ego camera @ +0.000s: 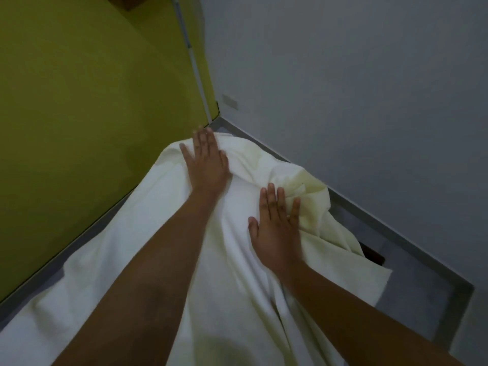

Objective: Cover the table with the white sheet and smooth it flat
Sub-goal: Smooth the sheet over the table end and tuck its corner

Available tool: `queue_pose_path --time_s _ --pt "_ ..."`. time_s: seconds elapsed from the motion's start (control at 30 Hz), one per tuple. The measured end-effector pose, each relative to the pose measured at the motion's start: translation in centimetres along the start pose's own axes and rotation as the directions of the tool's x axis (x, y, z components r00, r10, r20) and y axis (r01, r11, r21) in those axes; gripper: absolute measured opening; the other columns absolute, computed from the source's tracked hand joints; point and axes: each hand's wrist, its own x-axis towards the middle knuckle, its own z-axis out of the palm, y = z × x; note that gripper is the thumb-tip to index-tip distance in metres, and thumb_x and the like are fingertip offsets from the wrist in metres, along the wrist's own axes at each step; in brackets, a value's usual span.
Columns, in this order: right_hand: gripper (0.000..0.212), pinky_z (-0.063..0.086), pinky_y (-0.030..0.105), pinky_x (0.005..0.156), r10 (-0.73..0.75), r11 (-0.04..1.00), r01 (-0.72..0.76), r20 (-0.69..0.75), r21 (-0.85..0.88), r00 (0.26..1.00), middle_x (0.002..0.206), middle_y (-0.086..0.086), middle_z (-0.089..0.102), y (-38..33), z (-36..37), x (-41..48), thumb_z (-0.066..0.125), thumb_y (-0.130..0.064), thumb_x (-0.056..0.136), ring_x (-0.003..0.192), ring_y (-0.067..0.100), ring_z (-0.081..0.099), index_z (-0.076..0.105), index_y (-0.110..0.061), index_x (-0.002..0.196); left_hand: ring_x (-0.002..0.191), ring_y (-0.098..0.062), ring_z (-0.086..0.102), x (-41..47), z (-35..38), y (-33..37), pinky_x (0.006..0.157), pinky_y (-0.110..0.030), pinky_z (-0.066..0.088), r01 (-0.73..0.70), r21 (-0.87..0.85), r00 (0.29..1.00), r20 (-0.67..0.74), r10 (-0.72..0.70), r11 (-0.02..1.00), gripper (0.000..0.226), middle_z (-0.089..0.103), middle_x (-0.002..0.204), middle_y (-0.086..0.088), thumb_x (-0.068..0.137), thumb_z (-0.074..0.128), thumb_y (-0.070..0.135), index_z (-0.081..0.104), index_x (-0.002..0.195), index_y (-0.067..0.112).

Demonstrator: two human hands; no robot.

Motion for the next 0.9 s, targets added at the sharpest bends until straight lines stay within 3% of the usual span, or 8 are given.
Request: queue_pose_path --time_s 0.17,0.33,0.43,0.53,0.63,0.7,0.77,0.9 --pt "0.066 -0.001 0.052 0.116 -0.008 1.0 0.009 0.041 -0.029 0.999 0.155 0.013 0.027 0.1 -0.3 -0.2 0.032 -0.04 0.091 0.145 0.03 0.02 0.027 -0.006 0.147 0.148 -0.023 0.003 -9.0 1.8 1.0 0.118 -0.045 -0.001 0.013 -0.211 0.998 0.06 -0.001 0.977 0.067 0.004 0.16 -0.011 0.094 0.003 0.044 0.007 0.151 0.008" --pt "0.062 0.016 0.054 0.117 -0.042 0.995 0.049 0.077 -0.089 0.996 0.151 0.013 0.036 2.5 -1.6 -3.6 0.022 -0.04 0.094 0.142 0.032 0.029 0.037 -0.005 0.143 0.148 -0.016 -0.006 -13.6 1.5 1.3 0.117 -0.039 -0.011 -0.269 -0.139 0.942 0.169 0.29 0.953 0.07 -0.003 0.161 -0.003 0.091 -0.006 0.05 0.0 0.151 0.015" --pt "0.062 0.001 0.051 0.117 0.007 0.991 0.008 0.113 -0.135 0.994 0.152 0.011 0.036 5.3 -2.2 -5.4 0.019 -0.039 0.094 0.143 0.03 0.027 0.038 -0.006 0.143 0.148 -0.016 -0.005 -13.8 1.4 1.8 0.118 -0.042 -0.007 -0.301 -0.158 0.923 0.2 0.329 0.941 0.076 0.0 0.161 -0.002 0.086 -0.01 0.052 0.002 0.151 0.015" --pt "0.062 -0.006 0.049 0.114 0.038 0.983 -0.014 0.13 -0.181 0.991 0.152 0.007 0.036 8.3 -3.5 -6.7 0.018 -0.039 0.092 0.143 0.03 0.026 0.038 -0.01 0.143 0.148 -0.018 0.001 -13.7 1.3 2.3 0.118 -0.045 0.0 -0.304 -0.121 0.93 0.179 0.322 0.945 0.073 0.004 0.16 -0.004 0.089 -0.005 0.05 0.006 0.151 0.013" --pt "0.062 -0.001 0.057 0.113 0.103 0.971 -0.079 0.097 -0.225 0.99 0.153 0.006 0.035 11.3 -4.7 -8.1 0.016 -0.036 0.091 0.143 0.032 0.027 0.036 -0.012 0.145 0.148 -0.021 0.004 -14.1 1.3 3.2 0.118 -0.048 0.002 -0.254 -0.105 0.946 0.182 0.269 0.962 0.059 0.006 0.16 -0.007 0.1 0.014 0.04 0.009 0.151 0.01" --pt "0.06 0.005 0.06 0.114 0.205 0.959 -0.189 0.055 -0.213 0.977 0.152 0.009 0.035 13.2 -5.3 -9.0 0.017 -0.034 0.094 0.142 0.033 0.028 0.033 -0.009 0.145 0.148 -0.022 0.002 -14.6 0.8 4.3 0.118 -0.048 0.001 -0.199 -0.1 0.955 0.204 0.216 0.975 0.058 0.004 0.16 -0.009 0.101 0.017 0.035 0.008 0.151 0.008" --pt "0.056 -0.002 0.058 0.114 0.29 0.943 -0.266 0.101 -0.198 0.952 0.159 0.009 0.019 14.5 -5.8 -9.6 0.016 -0.036 0.1 0.147 0.03 0.01 0.018 -0.009 0.15 0.148 -0.023 0.002 -15.5 0.4 5.6 0.118 -0.048 0.001 -0.208 -0.09 0.955 0.196 0.222 0.974 0.058 0.003 0.16 -0.011 0.101 0.015 0.034 0.007 0.151 0.006" --pt "0.055 0.0 0.05 0.117 0.264 0.963 -0.27 0.133 0.028 0.955 0.16 0.006 0.012 14.5 -6.8 -9.6 0.019 -0.038 0.102 0.148 0.025 0.005 0.015 -0.012 0.151 0.148 -0.022 0.004 -17.3 -0.9 8.7 0.118 -0.047 0.0 -0.31 -0.181 0.937 0.105 0.332 0.933 0.061 0.005 0.16 -0.011 0.097 0.011 0.037 0.01 0.151 0.008"
